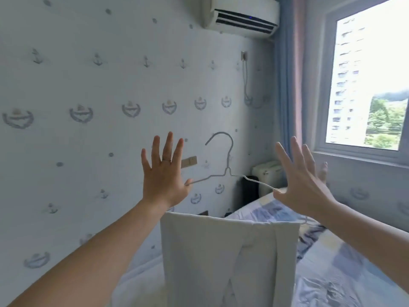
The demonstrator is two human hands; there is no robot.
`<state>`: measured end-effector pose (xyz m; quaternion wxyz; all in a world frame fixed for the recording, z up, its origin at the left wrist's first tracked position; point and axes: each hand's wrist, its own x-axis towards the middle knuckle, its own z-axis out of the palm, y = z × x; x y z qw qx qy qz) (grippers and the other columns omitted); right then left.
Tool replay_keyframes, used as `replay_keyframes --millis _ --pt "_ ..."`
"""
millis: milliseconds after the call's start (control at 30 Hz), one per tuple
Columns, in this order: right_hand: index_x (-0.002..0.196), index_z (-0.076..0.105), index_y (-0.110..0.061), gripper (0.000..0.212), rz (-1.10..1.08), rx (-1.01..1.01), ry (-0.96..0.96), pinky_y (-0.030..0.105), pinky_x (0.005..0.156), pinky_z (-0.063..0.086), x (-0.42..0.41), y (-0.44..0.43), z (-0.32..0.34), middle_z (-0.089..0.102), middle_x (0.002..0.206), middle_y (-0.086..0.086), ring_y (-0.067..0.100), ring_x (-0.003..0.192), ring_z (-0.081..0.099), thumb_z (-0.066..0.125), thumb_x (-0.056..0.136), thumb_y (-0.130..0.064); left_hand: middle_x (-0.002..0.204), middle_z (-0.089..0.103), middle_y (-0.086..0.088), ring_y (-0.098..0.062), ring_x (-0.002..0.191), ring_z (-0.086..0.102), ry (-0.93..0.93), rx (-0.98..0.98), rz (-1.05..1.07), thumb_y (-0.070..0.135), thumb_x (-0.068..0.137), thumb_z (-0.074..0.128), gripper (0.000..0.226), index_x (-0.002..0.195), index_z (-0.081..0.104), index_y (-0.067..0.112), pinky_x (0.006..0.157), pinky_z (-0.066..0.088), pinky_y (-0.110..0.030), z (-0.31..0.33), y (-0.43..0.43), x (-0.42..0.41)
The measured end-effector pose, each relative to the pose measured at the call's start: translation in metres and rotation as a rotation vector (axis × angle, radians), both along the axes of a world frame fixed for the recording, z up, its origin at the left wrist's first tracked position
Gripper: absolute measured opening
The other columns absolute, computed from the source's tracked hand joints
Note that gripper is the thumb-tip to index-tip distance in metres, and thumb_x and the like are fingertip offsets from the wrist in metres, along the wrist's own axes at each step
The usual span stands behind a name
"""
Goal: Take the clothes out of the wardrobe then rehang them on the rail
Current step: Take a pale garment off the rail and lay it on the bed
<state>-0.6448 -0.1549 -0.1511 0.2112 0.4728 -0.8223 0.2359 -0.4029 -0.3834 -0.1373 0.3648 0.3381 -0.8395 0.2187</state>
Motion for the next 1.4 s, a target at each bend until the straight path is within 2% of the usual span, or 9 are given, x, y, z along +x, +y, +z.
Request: replay_keyframes --millis 233,367,567,800,1000,1167,1333,1400 --pt "0.146 -0.025 -0.049 0.125 -0.309 0.098 -0.065 0.075 0.108 0.003 -0.089 0.076 -0.046 -0.042 0.152 -0.014 0.023 0.148 -0.024 0.076 0.075 -0.038 0.166 -0.017 0.001 -0.029 0.15 -0.022 -0.014 0.105 -0.31 0.055 0.08 0.07 0.108 0.159 0.001 0.027 0.117 -0.01 -0.059 -0.063 0.016 -0.167" --pt "0.147 -0.026 -0.046 0.121 -0.512 0.124 -0.095 0.074 0.107 0.001 -0.124 0.122 -0.068 -0.041 0.153 -0.011 0.028 0.148 -0.021 0.073 0.078 -0.048 0.167 -0.011 -0.001 -0.031 0.152 -0.014 -0.054 0.138 -0.486 0.056 0.079 0.07 0.108 0.159 0.004 0.027 0.117 -0.006 -0.06 -0.088 0.04 -0.255" --pt "0.149 -0.024 -0.044 0.123 -0.842 0.154 -0.133 0.077 0.107 0.01 -0.144 0.188 -0.106 -0.033 0.158 -0.006 0.032 0.15 -0.01 0.075 0.077 -0.046 0.167 0.001 -0.007 -0.037 0.152 -0.001 -0.143 0.144 -0.737 0.053 0.072 0.077 0.111 0.159 0.014 0.022 0.117 0.005 -0.065 -0.13 0.091 -0.356" --pt "0.149 -0.02 -0.045 0.12 -1.122 0.185 -0.224 0.076 0.106 0.011 -0.133 0.259 -0.148 -0.026 0.16 -0.006 0.031 0.15 -0.007 0.074 0.075 -0.045 0.168 -0.003 -0.003 -0.033 0.152 -0.009 -0.27 0.202 -1.004 0.059 0.073 0.076 0.113 0.158 0.011 0.026 0.118 0.004 -0.064 -0.173 0.161 -0.43" --pt "0.148 -0.018 -0.045 0.121 -1.312 0.2 -0.289 0.074 0.108 0.012 -0.117 0.314 -0.169 -0.025 0.16 -0.01 0.03 0.15 -0.005 0.076 0.072 -0.043 0.166 -0.009 -0.001 -0.03 0.151 -0.018 -0.361 0.26 -1.175 0.058 0.078 0.071 0.106 0.157 0.008 0.027 0.119 -0.006 -0.06 -0.191 0.229 -0.465" --pt "0.148 -0.018 -0.045 0.121 -1.419 0.202 -0.325 0.072 0.108 0.013 -0.12 0.358 -0.183 -0.019 0.161 -0.011 0.029 0.151 -0.002 0.077 0.072 -0.045 0.166 -0.004 -0.001 -0.028 0.15 -0.017 -0.388 0.295 -1.274 0.052 0.079 0.072 0.103 0.156 0.009 0.027 0.118 -0.01 -0.057 -0.209 0.283 -0.492" --pt "0.151 -0.005 -0.041 0.112 -1.453 0.242 -0.392 0.07 0.108 0.014 -0.153 0.41 -0.213 -0.008 0.162 -0.01 0.024 0.15 0.004 0.074 0.072 -0.049 0.166 -0.001 0.0 -0.026 0.151 -0.015 -0.474 0.353 -1.295 0.05 0.08 0.071 0.101 0.156 0.008 0.027 0.12 -0.009 -0.054 -0.246 0.338 -0.535" --pt "0.152 0.007 -0.038 0.105 -1.447 0.289 -0.426 0.067 0.11 0.016 -0.173 0.431 -0.231 0.005 0.162 -0.006 0.022 0.148 0.012 0.072 0.071 -0.052 0.165 0.004 0.0 -0.026 0.151 -0.011 -0.543 0.39 -1.272 0.051 0.082 0.069 0.099 0.156 0.007 0.028 0.121 -0.004 -0.053 -0.267 0.36 -0.555"
